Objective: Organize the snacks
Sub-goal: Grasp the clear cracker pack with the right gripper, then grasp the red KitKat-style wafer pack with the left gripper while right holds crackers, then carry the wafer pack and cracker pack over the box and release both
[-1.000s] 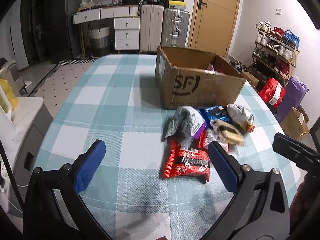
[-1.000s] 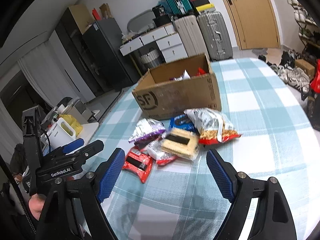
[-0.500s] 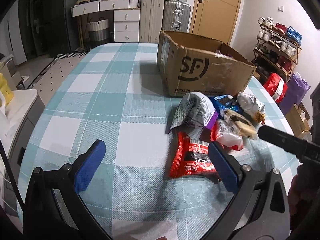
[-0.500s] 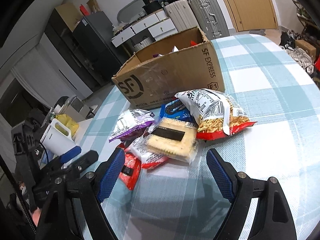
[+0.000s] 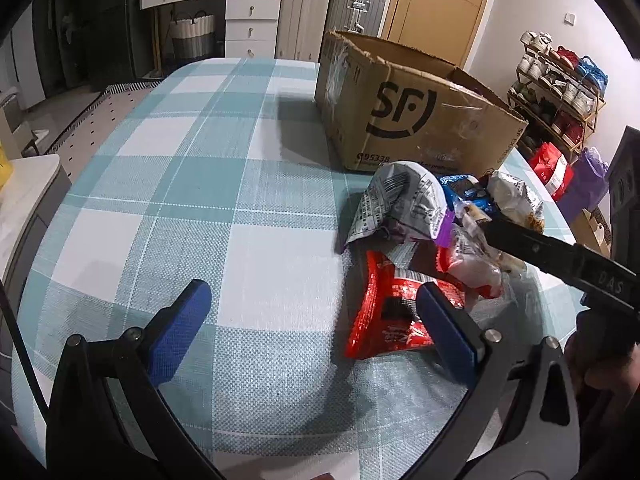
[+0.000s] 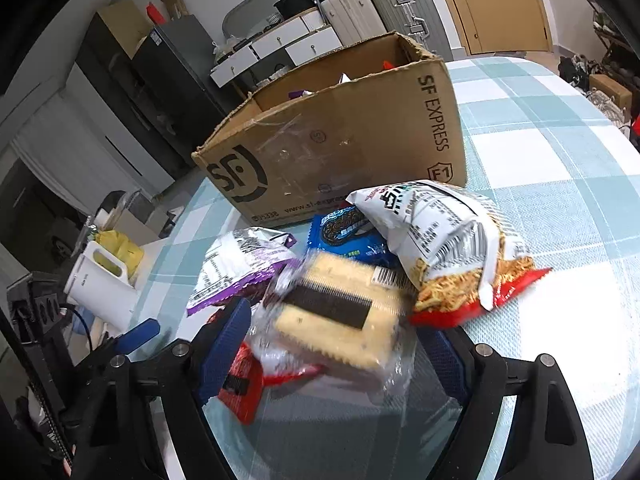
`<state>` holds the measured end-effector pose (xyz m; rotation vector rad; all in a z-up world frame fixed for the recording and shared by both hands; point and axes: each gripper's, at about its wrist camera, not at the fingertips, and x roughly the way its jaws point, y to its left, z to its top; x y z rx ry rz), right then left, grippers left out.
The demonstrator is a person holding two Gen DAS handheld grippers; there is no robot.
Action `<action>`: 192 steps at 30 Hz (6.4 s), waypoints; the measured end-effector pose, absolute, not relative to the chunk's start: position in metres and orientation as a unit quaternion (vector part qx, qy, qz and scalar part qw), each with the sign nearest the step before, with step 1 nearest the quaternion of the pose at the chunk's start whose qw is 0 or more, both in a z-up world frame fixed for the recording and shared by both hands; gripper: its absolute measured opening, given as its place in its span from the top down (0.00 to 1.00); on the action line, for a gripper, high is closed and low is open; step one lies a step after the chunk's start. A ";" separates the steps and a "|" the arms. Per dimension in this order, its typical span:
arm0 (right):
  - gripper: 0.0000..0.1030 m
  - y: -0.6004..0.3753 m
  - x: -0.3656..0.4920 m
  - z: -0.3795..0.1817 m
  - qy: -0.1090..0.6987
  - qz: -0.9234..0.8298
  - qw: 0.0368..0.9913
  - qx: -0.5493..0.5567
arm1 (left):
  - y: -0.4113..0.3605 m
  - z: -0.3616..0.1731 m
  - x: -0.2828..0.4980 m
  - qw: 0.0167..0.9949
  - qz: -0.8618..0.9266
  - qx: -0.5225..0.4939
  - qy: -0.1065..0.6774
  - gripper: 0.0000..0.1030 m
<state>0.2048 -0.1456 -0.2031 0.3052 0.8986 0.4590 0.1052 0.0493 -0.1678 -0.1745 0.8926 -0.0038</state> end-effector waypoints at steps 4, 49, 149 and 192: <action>0.17 -0.139 0.212 -0.205 0.428 0.212 0.867 0.140 | 0.052 -0.172 0.109 0.896 -0.004 -0.090 0.435 0.01; 0.62 -0.157 0.183 -0.214 0.409 0.224 0.858 0.217 | 0.059 -0.168 0.089 0.896 -0.001 -0.102 0.432 0.01; 0.35 -0.191 0.152 -0.197 0.386 0.276 0.851 0.225 | 0.017 -0.186 0.119 0.882 -0.080 -0.019 0.465 0.22; 0.35 -0.188 0.149 -0.100 0.327 0.334 0.865 0.181 | 0.030 -0.049 0.129 0.902 -0.154 -0.068 0.397 0.57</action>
